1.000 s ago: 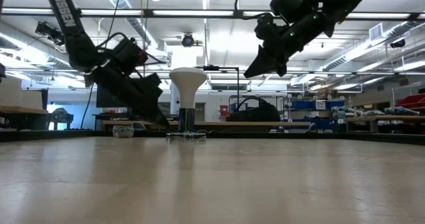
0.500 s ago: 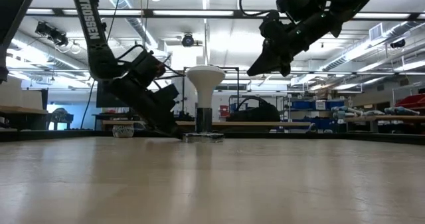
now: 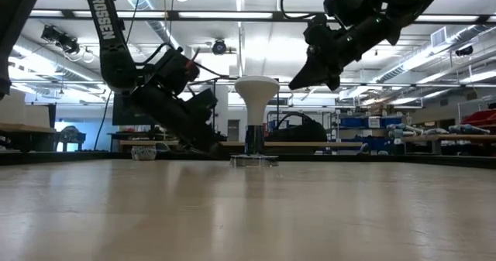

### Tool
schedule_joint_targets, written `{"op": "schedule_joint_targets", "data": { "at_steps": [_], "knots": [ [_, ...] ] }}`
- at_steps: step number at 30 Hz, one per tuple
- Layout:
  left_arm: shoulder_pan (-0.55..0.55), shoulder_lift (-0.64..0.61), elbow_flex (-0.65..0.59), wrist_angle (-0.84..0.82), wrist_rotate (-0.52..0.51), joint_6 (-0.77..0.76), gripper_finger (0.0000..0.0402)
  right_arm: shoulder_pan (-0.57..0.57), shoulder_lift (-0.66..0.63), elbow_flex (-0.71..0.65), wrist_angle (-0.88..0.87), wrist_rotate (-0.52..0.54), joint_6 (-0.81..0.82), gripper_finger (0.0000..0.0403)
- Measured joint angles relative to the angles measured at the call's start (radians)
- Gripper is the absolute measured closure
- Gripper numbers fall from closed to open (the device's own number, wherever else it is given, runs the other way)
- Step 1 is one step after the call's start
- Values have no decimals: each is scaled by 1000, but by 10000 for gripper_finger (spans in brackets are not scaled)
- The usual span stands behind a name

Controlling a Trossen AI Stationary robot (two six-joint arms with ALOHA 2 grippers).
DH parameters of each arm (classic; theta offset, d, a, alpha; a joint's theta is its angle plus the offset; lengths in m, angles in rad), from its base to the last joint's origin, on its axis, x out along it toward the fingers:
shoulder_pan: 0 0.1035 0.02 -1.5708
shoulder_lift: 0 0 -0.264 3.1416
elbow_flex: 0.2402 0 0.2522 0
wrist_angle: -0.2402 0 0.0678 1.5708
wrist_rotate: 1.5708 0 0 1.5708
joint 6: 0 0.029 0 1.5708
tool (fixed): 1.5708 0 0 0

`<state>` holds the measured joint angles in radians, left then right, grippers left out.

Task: Screw lightbulb
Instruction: Move the lamp to the bottom

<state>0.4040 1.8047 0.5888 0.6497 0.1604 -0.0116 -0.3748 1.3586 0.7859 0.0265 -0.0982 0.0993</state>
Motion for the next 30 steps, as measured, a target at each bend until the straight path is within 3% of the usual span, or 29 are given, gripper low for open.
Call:
{"op": "schedule_joint_targets", "data": {
  "at_steps": [4, 11, 19, 30],
  "knots": [
    [6, -23, -4, 8, -57, -14, 402, 0, 0, -100, 125, 0, 64, 398],
    [56, -25, -6, 4, -59, -53, 402, 7, 65, -273, 459, 70, 195, 398],
    [62, 12, -5, 21, -29, -53, 402, 8, 258, -275, 627, 111, 218, 398],
    [33, 52, -3, 92, -50, -53, 402, 3, 424, -227, 671, 164, 220, 398]
  ]
}}
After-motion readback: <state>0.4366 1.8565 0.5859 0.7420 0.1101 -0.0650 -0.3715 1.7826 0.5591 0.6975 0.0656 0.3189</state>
